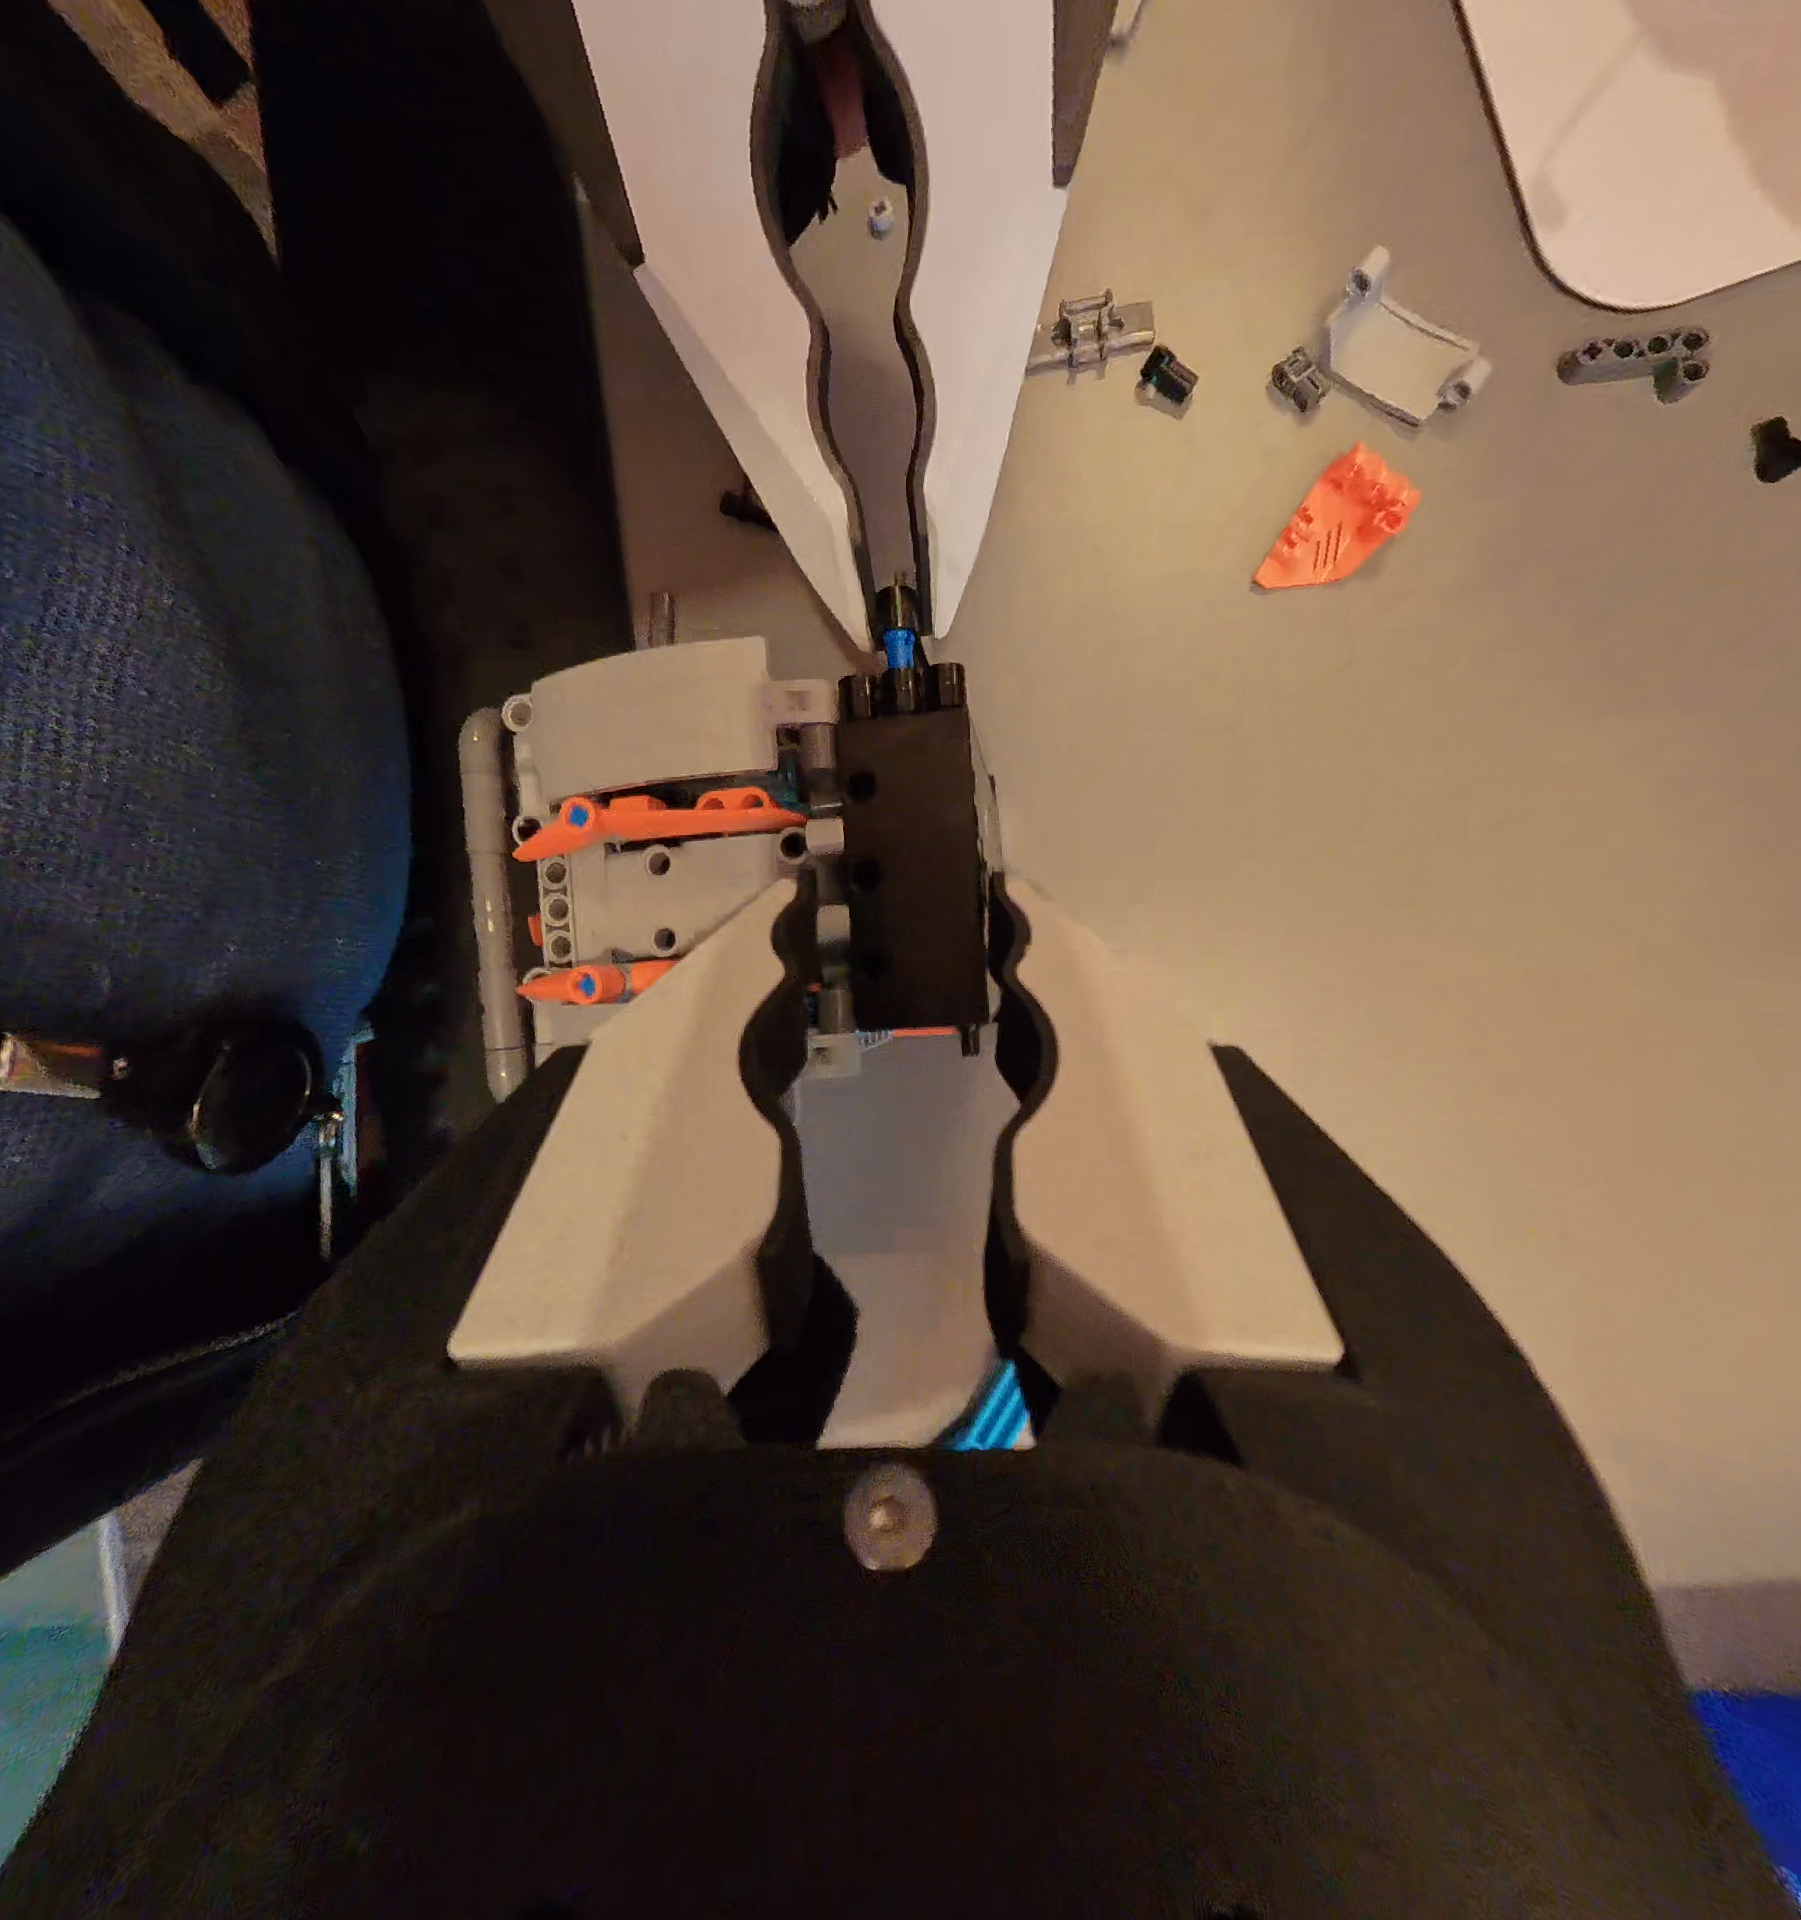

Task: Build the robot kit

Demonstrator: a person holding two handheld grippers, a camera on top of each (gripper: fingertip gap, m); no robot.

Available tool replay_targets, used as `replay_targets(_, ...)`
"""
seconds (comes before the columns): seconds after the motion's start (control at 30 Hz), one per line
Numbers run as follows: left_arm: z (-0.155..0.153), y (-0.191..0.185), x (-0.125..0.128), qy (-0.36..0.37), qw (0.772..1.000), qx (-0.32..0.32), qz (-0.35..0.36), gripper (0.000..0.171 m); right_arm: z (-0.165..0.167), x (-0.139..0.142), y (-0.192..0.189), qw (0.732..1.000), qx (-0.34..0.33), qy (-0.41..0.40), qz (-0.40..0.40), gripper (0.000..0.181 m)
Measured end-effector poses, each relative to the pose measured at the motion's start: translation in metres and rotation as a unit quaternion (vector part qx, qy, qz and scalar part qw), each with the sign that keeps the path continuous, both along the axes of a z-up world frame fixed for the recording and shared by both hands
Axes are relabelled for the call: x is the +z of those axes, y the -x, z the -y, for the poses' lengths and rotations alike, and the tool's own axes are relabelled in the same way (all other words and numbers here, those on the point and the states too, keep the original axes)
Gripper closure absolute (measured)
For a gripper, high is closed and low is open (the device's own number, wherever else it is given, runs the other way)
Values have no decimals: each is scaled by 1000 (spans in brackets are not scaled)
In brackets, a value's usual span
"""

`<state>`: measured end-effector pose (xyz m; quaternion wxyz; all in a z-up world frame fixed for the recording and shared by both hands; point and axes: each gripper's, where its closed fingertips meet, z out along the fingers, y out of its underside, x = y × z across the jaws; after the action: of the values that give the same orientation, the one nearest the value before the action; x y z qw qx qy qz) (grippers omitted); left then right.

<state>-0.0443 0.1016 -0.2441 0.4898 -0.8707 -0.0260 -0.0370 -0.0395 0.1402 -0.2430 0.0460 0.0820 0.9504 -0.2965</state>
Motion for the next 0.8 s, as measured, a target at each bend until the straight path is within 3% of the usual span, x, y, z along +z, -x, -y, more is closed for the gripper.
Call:
replay_targets(0.13,-1,1,0,4,1000,2,-7,165,2,-3,0,999,10,-23,-23,152)
replay_targets(0.37,-1,2,0,4,1000,2,-20,166,4,-2,0,999,6,14,-38,153)
replay_targets(0.8,-5,3,1,10,1000,0,-24,167,4,-3,0,998,10,10,-54,153)
